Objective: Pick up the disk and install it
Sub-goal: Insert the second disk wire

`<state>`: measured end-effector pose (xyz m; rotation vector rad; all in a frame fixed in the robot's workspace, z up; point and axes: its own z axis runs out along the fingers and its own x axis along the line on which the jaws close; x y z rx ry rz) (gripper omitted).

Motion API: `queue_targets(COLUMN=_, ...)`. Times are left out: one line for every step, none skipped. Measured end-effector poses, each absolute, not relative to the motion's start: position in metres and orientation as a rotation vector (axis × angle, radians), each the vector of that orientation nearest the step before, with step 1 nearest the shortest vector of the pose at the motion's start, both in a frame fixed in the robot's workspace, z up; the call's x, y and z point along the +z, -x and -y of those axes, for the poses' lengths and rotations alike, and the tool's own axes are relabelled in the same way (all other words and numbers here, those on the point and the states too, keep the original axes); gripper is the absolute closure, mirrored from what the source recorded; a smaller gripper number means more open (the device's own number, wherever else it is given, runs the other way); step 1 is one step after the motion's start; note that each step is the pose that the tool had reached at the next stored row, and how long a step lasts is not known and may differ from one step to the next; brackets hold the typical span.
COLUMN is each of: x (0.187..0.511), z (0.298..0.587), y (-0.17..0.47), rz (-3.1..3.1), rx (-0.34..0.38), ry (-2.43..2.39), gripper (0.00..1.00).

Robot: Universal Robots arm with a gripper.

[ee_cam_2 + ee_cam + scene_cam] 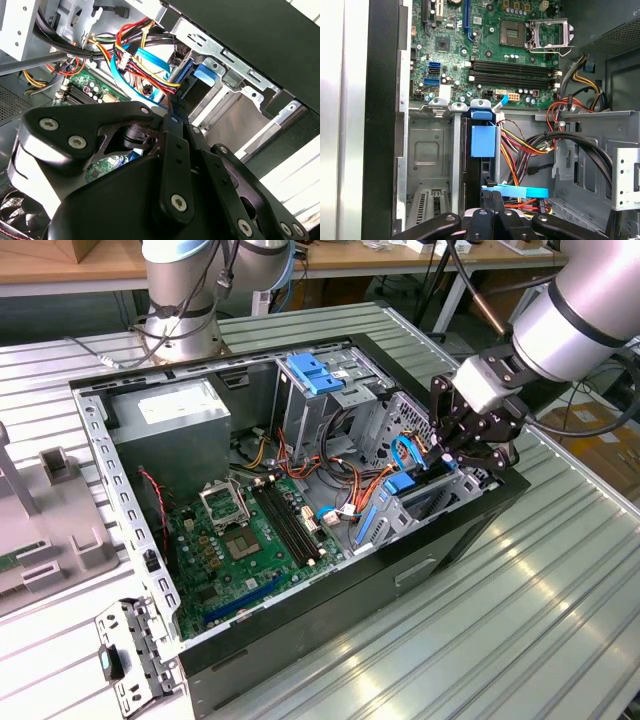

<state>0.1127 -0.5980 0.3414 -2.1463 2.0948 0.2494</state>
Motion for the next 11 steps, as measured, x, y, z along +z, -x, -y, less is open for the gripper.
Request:
queue_targets(x=0.343, z=0.598, y=-0.113, rz=-2.094, rx=0.250, ry=2.146, gripper=0.89)
queue_targets(x=0.345, z=0.598, y=-0.113, rz=-2.094, rx=0.250, ry=2.146, gripper=0.89)
queue_targets(x=0.347, z=0.598, y=-0.113, rz=-2.095, rx=0.250, ry=2.146, gripper=0.89)
queue_targets(x=0.348, z=0.598, y=-0.113, rz=-2.094, rx=0.250, ry=2.146, gripper=0.89)
queue_targets(x=0.350, z=0.598, y=-0.113, rz=-2.094, rx=0.251, ry=2.145, gripper=0.89)
queue_targets(x=0.351, z=0.598, y=-0.113, rz=-2.093, rx=0.252, ry=2.145, gripper=0.89)
queue_targets(x=0.353, z=0.598, y=-0.114, rz=-2.092, rx=0.254, ry=2.144, gripper=0.89)
queue_targets(x=0.354, z=0.598, y=-0.114, rz=-2.091, rx=0.256, ry=2.143, gripper=0.89)
queue_targets(x=0.355, z=0.598, y=-0.115, rz=-2.090, rx=0.257, ry=2.142, gripper=0.89)
queue_targets(x=0.356, z=0.598, y=-0.115, rz=-2.090, rx=0.259, ry=2.141, gripper=0.89)
queue_targets(x=0.357, z=0.598, y=-0.116, rz=-2.089, rx=0.260, ry=2.141, gripper=0.89)
